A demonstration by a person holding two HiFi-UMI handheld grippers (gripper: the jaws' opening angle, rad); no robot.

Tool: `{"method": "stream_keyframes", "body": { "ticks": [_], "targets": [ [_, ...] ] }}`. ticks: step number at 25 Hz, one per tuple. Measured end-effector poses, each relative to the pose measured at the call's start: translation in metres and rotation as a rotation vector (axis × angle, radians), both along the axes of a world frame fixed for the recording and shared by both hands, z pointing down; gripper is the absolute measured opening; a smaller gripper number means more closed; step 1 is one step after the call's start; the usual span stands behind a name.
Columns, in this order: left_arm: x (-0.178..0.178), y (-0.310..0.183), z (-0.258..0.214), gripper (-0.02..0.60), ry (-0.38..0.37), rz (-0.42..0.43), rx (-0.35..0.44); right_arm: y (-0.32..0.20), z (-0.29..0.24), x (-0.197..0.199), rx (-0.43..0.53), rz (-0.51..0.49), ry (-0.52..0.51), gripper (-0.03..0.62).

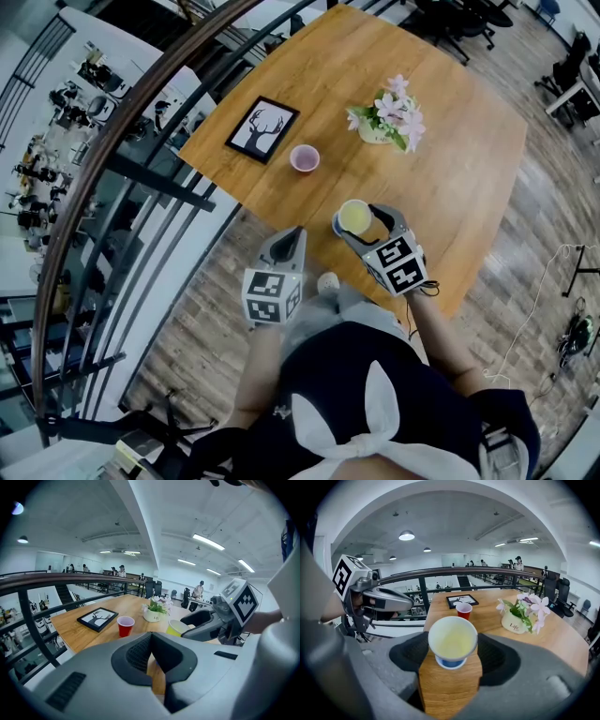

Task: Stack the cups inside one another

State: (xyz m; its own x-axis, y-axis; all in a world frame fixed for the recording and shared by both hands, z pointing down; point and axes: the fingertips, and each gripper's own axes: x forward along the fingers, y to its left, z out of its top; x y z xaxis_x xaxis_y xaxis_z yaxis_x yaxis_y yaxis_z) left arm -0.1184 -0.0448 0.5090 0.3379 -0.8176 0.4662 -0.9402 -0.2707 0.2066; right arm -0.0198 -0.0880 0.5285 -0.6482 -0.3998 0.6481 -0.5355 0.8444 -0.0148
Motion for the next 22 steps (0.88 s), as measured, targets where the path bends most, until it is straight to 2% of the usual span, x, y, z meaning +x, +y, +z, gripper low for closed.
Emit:
{"method": "stream_keyframes", "body": {
  "ticks": [11,22],
  "targets": [
    [-0.004,0.002,0.004,0.015,0.005,0.000,-0.013,0.003,0.029,-0.005,-0.048,-0.017,0.043,0.327],
    [-0.004,0.002,0.002,0.015,0.005,0.008,-0.014,0.005,0.029,-0.009,-0.059,-0.018,0.039,0.339]
  ]
}}
